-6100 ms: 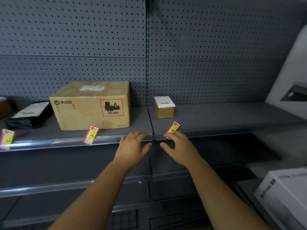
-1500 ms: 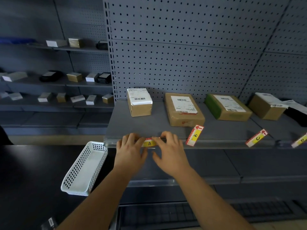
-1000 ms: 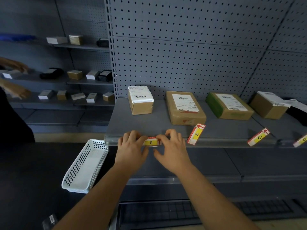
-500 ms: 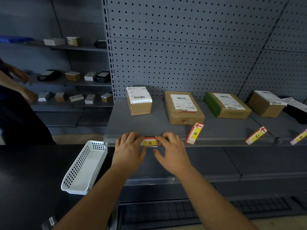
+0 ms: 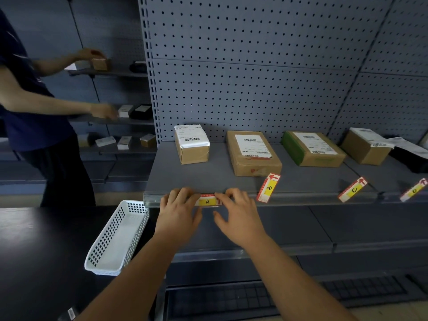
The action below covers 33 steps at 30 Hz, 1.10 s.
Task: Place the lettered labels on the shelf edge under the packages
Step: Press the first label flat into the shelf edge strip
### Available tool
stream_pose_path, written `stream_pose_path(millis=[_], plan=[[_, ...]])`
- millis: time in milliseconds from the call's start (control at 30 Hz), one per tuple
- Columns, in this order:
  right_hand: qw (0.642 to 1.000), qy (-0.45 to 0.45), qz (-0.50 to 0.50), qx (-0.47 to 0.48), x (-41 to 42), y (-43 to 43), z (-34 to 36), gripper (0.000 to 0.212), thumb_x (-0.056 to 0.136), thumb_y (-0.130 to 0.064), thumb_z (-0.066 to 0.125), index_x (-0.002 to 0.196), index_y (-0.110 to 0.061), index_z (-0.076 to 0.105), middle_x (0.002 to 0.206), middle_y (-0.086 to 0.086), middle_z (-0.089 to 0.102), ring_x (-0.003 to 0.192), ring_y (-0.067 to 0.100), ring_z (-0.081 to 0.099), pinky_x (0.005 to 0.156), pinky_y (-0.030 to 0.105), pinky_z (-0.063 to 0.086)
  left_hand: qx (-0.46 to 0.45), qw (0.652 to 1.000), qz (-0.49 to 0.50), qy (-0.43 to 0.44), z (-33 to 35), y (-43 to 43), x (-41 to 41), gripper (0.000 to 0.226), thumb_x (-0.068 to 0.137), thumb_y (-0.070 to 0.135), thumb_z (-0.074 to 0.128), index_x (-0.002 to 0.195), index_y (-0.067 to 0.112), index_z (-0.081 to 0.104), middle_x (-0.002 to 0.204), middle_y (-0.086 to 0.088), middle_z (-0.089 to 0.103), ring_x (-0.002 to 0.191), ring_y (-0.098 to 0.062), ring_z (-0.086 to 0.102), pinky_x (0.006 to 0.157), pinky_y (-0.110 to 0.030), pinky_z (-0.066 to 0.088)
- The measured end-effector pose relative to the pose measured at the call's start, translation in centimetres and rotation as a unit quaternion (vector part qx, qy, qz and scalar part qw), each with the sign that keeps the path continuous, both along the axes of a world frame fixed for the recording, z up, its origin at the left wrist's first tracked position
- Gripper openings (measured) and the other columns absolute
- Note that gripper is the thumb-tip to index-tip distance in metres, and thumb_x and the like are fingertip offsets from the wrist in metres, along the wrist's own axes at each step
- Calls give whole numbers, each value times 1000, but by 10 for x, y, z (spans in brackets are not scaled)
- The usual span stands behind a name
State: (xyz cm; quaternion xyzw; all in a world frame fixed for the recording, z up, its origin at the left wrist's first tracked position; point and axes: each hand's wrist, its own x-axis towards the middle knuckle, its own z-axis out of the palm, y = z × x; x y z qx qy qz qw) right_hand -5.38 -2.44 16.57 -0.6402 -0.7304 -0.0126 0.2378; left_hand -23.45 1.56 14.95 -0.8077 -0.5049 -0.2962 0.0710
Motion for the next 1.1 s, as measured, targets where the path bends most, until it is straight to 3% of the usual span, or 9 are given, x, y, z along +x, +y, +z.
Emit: stream_pose_path(millis=[167,433,733,1100], plan=[[1000,-7,-5,-5,1,-1,-1,47,86,-41,58,130,-26,55,115,-3,47,109,18,44,95,35,37,-10,1000,-13,-12,1,1,2,32,79,33,66,109,22,63,109,2,56,101,-23,51,88,-42,39],[999,-26,4,-22,0,-1,3,53,87,-44,55,137,-28,47,119,-4,45,114,17,41,96,35,35,-23,1000,-6,-16,1,-1,0,41,80,40,51,114,20,61,111,1,57,101,-23,51,91,-43,39],[999,-41,-5,-12,-3,1,3,53,86,-47,56,135,-29,48,118,-3,44,111,18,41,93,34,33,-12,1000,-12,-15,-1,0,-1,37,80,32,62,114,19,60,113,1,55,102,-22,50,91,-43,38],[998,-55,7,-5,-13,2,3,54,86,-47,56,135,-27,47,124,-3,42,118,19,38,103,38,31,-31,999,-21,3,1,0,-3,40,80,31,61,119,24,59,117,5,53,107,-20,47,96,-40,34]])
